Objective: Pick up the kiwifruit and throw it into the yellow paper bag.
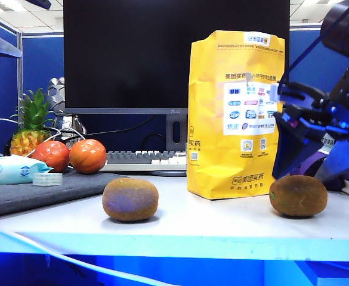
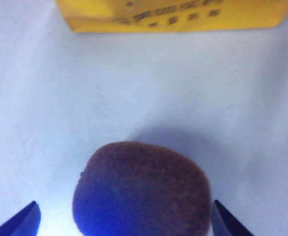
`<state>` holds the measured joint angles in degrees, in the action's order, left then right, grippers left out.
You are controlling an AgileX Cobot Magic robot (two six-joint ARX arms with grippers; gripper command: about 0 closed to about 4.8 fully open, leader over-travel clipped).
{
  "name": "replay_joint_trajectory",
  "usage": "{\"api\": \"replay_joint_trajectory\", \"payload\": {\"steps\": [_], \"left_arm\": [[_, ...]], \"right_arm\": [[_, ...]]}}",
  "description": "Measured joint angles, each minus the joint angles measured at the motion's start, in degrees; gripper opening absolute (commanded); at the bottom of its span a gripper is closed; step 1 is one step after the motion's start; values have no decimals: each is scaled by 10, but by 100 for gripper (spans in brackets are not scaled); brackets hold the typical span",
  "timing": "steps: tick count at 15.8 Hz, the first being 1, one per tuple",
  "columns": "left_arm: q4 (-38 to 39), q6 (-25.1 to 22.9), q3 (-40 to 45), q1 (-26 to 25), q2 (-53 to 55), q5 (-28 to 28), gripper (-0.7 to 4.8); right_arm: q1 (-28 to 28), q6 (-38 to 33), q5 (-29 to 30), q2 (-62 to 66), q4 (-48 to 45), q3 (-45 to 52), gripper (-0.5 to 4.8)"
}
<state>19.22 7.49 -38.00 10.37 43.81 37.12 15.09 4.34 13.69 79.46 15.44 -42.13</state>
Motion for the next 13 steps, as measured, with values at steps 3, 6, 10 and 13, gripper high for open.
{"api": "replay_joint_trajectory", "payload": {"steps": [3,6,10,13], "left_arm": [[0,0,0,0,0,3,479],[0,0,0,0,0,3,479],[0,0,0,0,0,3,479],[0,0,0,0,0,3,479]], "right_arm": [[0,0,6,24,5,0,479],[0,0,8,49,4,0,479],[0,3,9,64,-2,0,462],[0,2,17,64,-12,0,479]]}}
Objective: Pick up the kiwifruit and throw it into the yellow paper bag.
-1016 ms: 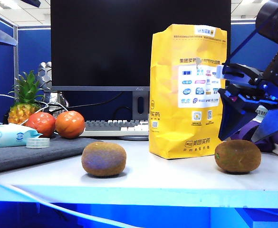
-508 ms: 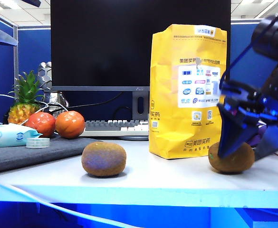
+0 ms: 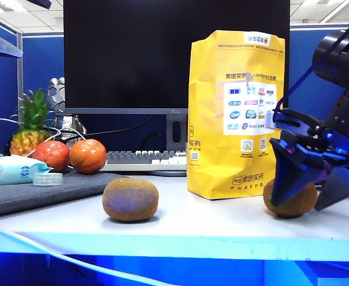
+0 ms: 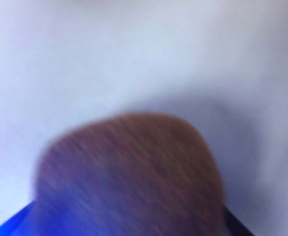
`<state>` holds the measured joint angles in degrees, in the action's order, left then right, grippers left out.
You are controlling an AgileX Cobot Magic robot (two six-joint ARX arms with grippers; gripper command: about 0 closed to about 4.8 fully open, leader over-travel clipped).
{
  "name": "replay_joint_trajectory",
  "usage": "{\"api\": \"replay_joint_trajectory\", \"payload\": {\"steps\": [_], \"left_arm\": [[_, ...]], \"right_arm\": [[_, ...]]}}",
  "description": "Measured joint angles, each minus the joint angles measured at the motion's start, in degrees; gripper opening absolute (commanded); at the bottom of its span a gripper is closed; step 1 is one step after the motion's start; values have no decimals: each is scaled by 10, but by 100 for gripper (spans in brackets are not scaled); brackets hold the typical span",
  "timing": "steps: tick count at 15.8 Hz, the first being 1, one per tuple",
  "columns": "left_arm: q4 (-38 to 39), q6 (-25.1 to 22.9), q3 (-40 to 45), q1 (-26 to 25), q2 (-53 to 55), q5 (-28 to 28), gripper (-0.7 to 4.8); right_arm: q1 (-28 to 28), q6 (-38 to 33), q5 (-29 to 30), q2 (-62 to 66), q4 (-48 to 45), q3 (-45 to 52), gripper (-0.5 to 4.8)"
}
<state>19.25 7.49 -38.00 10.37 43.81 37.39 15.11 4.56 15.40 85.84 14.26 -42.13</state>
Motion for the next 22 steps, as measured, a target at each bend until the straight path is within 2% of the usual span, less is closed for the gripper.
{"api": "replay_joint_trajectory", "payload": {"steps": [3,10,11,13,14,15,18,19,22], "left_arm": [[0,0,0,0,0,0,479],[0,0,0,0,0,0,479],[0,0,0,0,0,0,479],[0,0,0,0,0,0,479],[0,0,0,0,0,-1,479],[0,0,0,0,0,-1,479],[0,0,0,0,0,-1,479],[0,0,0,0,0,-1,479],[-9,-7,0,0,1,0,479]], "right_arm": [[0,0,35,0,-22,0,479],[0,0,37,4,-78,0,479],[0,0,37,8,-79,0,381],[0,-1,38,21,-81,0,375],[0,0,37,24,-84,-2,281],[0,-2,40,29,-88,-3,165],[0,-1,48,29,-89,-3,138],[-1,-1,60,29,-84,-3,106],[0,-27,140,-38,-26,-2,97]]}}
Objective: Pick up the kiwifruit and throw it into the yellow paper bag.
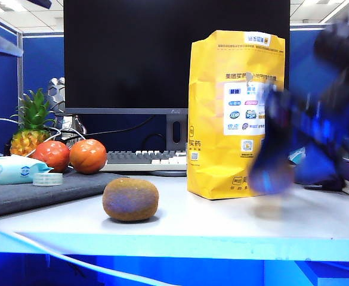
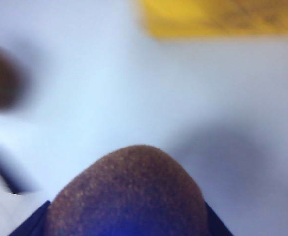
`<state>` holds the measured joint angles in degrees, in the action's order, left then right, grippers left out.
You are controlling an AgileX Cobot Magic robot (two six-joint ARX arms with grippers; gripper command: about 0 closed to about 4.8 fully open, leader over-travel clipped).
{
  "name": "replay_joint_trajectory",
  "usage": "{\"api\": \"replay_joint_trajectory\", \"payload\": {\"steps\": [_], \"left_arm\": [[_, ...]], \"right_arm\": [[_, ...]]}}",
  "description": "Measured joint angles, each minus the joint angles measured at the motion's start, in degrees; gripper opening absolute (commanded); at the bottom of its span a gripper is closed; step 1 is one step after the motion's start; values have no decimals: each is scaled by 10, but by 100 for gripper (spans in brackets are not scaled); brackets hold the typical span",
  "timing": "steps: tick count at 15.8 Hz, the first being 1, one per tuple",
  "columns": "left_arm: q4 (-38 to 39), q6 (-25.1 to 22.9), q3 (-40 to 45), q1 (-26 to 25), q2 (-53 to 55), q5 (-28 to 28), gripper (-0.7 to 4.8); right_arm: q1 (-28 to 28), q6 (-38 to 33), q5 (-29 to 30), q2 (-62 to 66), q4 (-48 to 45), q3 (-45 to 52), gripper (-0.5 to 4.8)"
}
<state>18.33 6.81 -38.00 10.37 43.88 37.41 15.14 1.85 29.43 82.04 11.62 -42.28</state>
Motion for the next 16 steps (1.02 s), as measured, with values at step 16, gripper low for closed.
{"api": "replay_joint_trajectory", "payload": {"steps": [16], "left_arm": [[-96,-106,0,0,2,121,479]], "right_arm": [[-1,-49,-41,-174,-248,-101,40]]}}
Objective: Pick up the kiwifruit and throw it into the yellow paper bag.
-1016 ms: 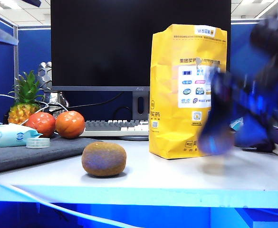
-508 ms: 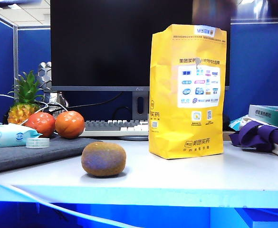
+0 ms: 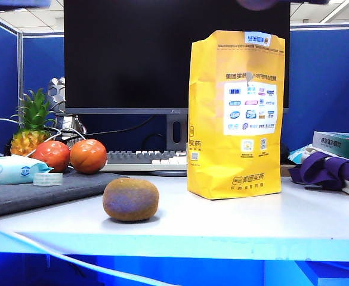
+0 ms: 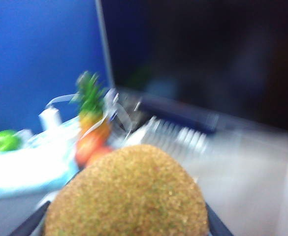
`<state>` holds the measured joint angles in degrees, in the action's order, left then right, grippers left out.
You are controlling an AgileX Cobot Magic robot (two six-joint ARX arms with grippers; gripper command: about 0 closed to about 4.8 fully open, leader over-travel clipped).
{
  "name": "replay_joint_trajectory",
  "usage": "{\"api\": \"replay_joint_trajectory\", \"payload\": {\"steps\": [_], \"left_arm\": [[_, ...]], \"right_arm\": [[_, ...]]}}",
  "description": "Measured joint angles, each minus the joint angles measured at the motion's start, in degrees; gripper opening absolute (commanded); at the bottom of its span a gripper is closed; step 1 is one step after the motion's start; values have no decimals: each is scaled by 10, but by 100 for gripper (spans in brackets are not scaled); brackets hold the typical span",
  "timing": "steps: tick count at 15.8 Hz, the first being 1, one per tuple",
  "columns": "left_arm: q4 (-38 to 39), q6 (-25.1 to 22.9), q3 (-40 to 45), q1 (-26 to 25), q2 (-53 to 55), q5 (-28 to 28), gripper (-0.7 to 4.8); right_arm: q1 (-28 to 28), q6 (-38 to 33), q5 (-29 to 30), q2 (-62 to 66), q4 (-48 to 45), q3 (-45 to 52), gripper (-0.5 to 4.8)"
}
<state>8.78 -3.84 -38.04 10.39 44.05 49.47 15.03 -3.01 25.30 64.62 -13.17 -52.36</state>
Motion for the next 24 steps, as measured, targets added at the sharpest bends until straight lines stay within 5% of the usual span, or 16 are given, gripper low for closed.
{"api": "replay_joint_trajectory", "payload": {"steps": [2,5,6,7,8,15,18,20,24], "left_arm": [[0,10,0,0,0,-71,479],[0,11,0,0,1,-88,479],[0,11,0,0,1,-88,479],[0,11,0,0,1,-88,479],[0,11,0,0,1,-88,479],[-39,-1,-8,0,-48,-106,479],[-3,-66,-9,0,-162,-290,479],[96,-101,-9,0,-246,-410,479],[152,-107,-3,0,-308,-451,479]], "right_arm": [[0,36,-2,92,12,-116,44],[-11,51,-2,155,88,-200,95],[-12,68,-7,158,108,-199,164],[-10,85,-27,159,120,-199,364],[-10,100,-42,159,122,-199,479],[-35,64,-47,96,176,-197,479],[-37,62,-38,-22,189,-171,479],[-27,61,-58,-148,178,-96,479],[-27,11,-87,-311,154,133,479]]}}
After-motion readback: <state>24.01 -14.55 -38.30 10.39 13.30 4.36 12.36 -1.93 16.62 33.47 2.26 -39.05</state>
